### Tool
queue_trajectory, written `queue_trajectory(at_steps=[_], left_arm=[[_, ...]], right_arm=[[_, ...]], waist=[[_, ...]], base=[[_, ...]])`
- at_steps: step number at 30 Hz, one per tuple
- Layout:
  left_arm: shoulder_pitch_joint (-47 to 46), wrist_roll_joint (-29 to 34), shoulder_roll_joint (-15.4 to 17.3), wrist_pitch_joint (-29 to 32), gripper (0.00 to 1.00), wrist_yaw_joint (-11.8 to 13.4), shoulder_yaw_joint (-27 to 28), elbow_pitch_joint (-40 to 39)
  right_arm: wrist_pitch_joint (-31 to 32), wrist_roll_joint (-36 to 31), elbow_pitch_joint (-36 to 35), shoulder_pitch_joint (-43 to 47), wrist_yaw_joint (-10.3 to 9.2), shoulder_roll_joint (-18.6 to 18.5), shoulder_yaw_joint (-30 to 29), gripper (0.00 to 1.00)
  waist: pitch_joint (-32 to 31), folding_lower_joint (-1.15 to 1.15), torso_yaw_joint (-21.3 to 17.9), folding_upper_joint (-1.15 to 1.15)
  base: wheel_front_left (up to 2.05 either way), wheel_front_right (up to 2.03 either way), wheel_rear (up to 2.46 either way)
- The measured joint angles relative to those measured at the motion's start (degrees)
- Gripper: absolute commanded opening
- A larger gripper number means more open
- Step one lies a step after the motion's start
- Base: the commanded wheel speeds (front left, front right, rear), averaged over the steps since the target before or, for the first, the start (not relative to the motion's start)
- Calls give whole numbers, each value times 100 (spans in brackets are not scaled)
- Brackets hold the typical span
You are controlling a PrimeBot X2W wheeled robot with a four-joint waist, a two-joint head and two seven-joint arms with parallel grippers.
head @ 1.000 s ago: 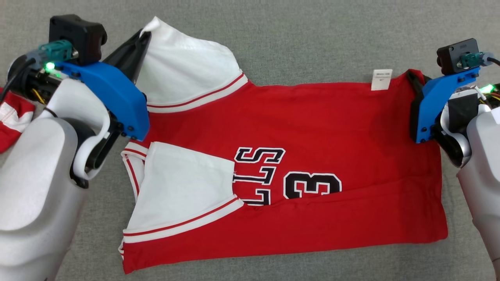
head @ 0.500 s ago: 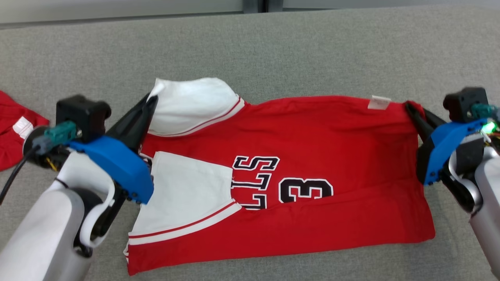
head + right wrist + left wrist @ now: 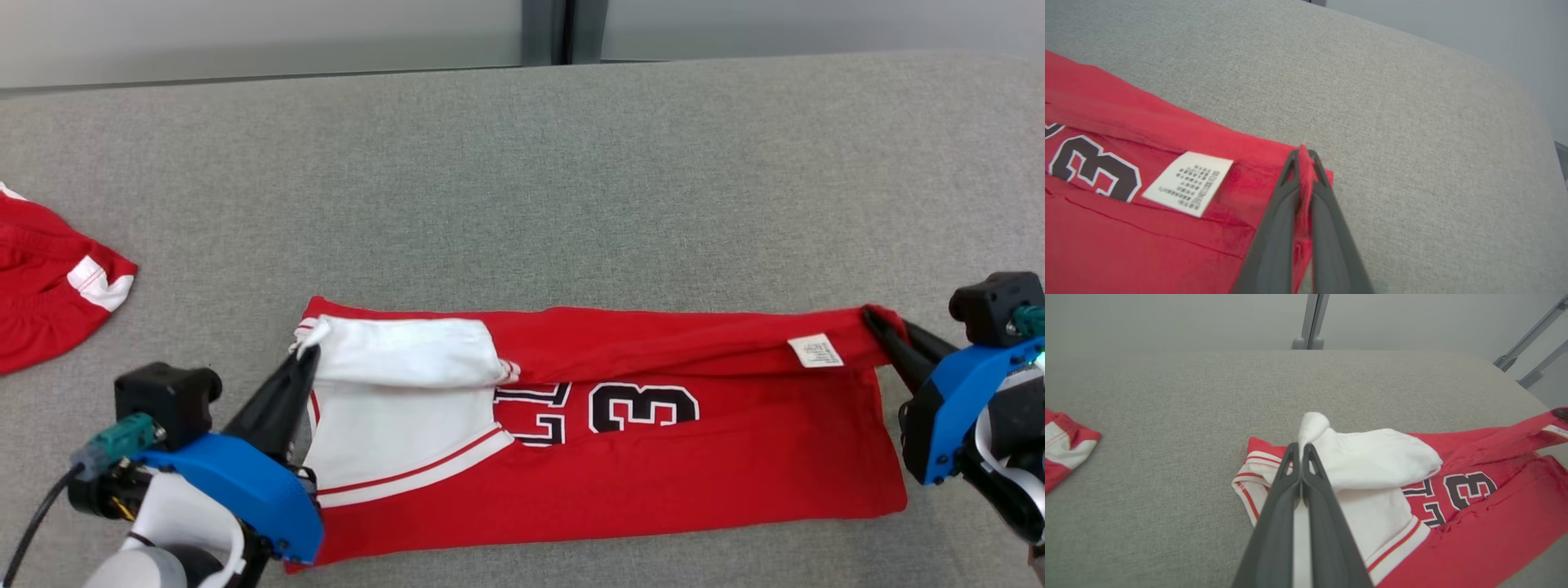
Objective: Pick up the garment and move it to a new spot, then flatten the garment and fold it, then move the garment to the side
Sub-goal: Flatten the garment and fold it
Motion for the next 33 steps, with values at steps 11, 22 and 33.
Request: queue_trajectory(at_steps=[11,22,33], left_arm=[[532,-245,-312,-236,32,40,-175,224],[1120,-457,-523,-939,100,301,185,326],[623,180,-918,-1837,100,393,15,831]], right_arm=[[-172,-109,-148,555,0,108,-119,91],[-700,-174,-458,1489,0,136,-314,100],[-810,-410,-390,1583,0,788,-1260,100]], waist=[[-137,0,38,0],[-339,0,-42,1],[-621,0,-71,1]], base=[[0,0,0],[0,0,0],[0,0,0]])
